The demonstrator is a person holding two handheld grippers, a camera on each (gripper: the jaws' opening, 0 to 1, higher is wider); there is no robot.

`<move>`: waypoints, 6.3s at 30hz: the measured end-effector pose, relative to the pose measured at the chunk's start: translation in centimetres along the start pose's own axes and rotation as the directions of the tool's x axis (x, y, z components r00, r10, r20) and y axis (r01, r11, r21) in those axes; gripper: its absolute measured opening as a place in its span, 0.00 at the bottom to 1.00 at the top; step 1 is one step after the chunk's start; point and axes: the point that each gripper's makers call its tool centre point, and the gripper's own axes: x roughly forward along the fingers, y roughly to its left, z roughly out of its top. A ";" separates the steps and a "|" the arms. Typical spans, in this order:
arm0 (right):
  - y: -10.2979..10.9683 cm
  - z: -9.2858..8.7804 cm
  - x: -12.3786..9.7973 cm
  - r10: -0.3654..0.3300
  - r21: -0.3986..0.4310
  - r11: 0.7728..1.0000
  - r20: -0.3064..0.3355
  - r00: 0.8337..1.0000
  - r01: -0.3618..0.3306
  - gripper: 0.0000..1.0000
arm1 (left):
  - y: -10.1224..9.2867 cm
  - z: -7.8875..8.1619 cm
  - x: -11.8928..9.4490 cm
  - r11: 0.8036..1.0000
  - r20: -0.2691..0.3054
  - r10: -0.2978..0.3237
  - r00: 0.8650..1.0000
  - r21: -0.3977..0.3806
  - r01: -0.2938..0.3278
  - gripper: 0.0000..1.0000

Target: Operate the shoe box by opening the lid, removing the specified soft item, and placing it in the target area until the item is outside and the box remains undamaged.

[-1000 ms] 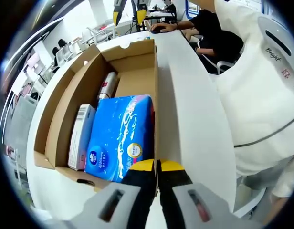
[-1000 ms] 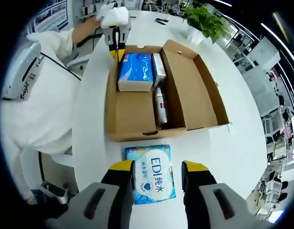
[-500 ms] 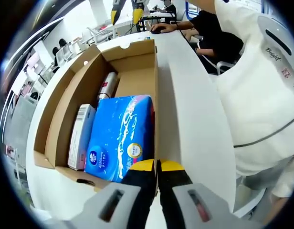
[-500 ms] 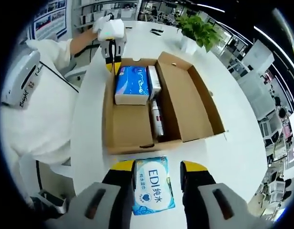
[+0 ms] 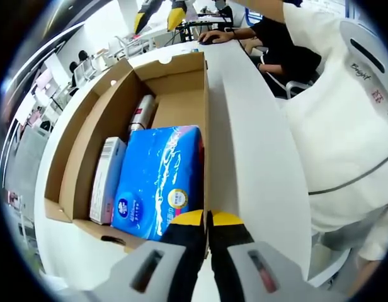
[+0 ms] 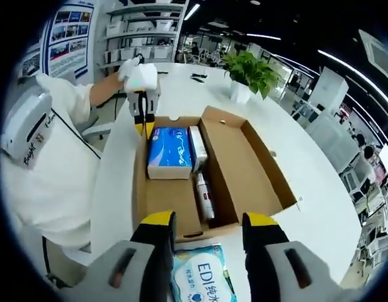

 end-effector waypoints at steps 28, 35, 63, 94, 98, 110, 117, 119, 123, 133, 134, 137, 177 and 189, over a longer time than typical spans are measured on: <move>0.5 3.3 3.9 -0.079 0.143 0.989 0.231 0.970 0.046 0.51 | 0.0 0.0 0.0 1.000 0.003 -0.002 1.000 0.003 0.002 0.01; 2.0 3.6 5.0 -0.039 0.132 0.991 0.219 0.975 0.010 0.52 | 0.0 0.0 0.0 1.000 0.005 -0.003 1.000 0.003 0.003 0.01; 2.1 1.9 11.0 -0.193 -0.166 0.970 -0.101 0.976 0.175 0.31 | -0.1 0.0 0.0 1.000 0.005 -0.002 1.000 0.003 0.002 0.01; 3.0 -0.9 15.0 -0.172 -0.156 0.978 -0.240 0.955 0.137 0.33 | 0.0 0.1 0.0 1.000 0.012 -0.012 1.000 -0.005 0.012 0.01; 2.8 -1.0 15.2 -0.171 -0.150 0.979 -0.241 0.955 0.138 0.32 | 0.0 0.1 0.0 1.000 0.012 -0.013 1.000 -0.007 0.013 0.01; 2.8 -1.6 15.8 -0.172 -0.138 0.981 -0.260 0.950 0.140 0.30 | 0.0 0.1 0.0 1.000 0.014 -0.010 1.000 -0.007 0.010 0.01; 1.9 -2.8 16.9 -0.192 -0.197 0.971 -0.306 0.933 0.135 0.31 | 0.0 0.1 0.0 1.000 0.017 -0.011 1.000 -0.006 0.011 0.01; 1.7 -3.0 16.8 -0.189 -0.198 0.972 -0.317 0.929 0.131 0.30 | 0.0 0.1 0.0 1.000 0.017 -0.010 1.000 -0.007 0.011 0.01; 1.3 -4.0 16.7 -0.189 -0.230 0.967 -0.363 0.913 0.108 0.25 | 0.0 0.1 0.0 1.000 0.017 -0.010 1.000 -0.007 0.011 0.01; 2.6 -5.3 15.1 -0.016 -0.064 0.998 -0.455 0.890 -0.015 0.23 | 0.0 0.1 0.0 1.000 0.016 -0.012 1.000 -0.007 0.012 0.01; 2.8 -5.6 14.8 0.001 -0.049 0.998 -0.476 0.879 -0.027 0.23 | 0.0 0.1 0.0 1.000 0.017 -0.013 1.000 -0.007 0.013 0.01; 2.8 -5.1 14.7 0.000 -0.044 0.999 -0.466 0.885 -0.023 0.27 | 0.0 0.1 0.0 1.000 0.017 -0.012 1.000 -0.008 0.012 0.01; 4.5 -4.0 17.8 0.194 0.116 0.981 -0.606 0.772 -0.155 0.18 | 0.0 0.1 0.0 1.000 0.019 -0.011 1.000 -0.011 0.012 0.01; 3.4 -0.8 15.5 0.103 0.174 0.984 -0.362 0.927 -0.041 0.18 | -0.2 0.3 0.0 1.000 0.021 -0.010 1.000 -0.013 0.010 0.01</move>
